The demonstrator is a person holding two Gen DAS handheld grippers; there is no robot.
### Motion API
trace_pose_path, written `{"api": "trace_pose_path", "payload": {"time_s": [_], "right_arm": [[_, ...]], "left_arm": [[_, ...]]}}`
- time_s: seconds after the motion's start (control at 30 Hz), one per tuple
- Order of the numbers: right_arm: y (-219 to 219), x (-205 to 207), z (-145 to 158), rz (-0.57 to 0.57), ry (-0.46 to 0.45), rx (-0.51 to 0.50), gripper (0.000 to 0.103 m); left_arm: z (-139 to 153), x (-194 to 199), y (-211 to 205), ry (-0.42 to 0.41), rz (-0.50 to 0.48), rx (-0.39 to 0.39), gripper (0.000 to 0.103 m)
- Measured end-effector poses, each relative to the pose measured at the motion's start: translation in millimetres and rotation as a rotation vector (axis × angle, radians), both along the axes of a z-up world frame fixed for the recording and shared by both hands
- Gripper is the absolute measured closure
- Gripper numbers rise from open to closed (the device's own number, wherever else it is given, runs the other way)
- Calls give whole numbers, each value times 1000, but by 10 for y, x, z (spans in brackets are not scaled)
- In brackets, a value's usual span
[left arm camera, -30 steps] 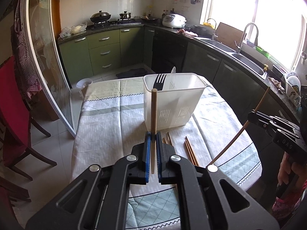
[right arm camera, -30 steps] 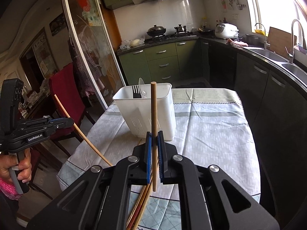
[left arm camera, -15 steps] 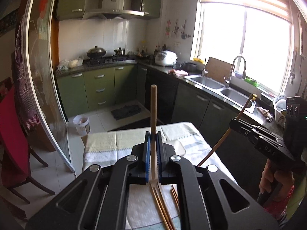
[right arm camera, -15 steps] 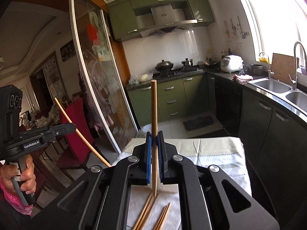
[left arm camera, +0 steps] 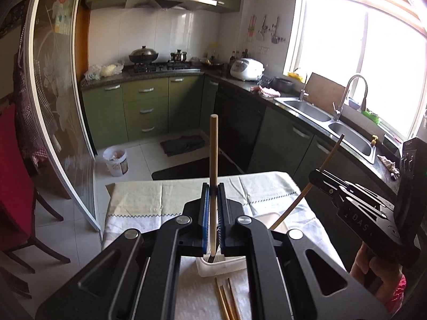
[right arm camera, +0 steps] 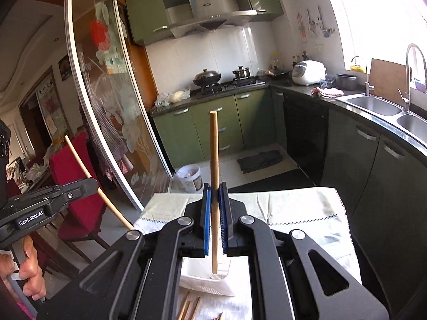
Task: Organize utensils
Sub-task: 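Lift the chopstick upright with the left tool while the right tool does too, releasing both into the caddy, then move both tools back down to the remaining chopsticks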
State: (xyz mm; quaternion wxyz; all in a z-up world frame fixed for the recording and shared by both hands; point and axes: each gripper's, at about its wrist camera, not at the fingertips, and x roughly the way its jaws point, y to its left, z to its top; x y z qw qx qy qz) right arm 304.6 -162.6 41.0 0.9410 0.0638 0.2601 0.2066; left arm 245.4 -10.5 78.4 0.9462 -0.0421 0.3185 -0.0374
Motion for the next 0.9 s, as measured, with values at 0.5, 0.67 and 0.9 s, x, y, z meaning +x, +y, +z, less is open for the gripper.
{"api": "trace_pose_path", "payload": {"time_s": [0.5, 0.67, 0.9], "right_arm": [[-224, -390, -182, 33, 33, -19, 81], [-473, -781, -478, 42, 122, -80, 79], [-870, -1041, -974, 24, 243, -80, 79]], "left_arm": [[-273, -219, 48, 126, 2, 8, 48], [-698, -517, -38, 286, -58, 1, 44], [-1818, -522, -213, 630, -114, -70, 64]]}}
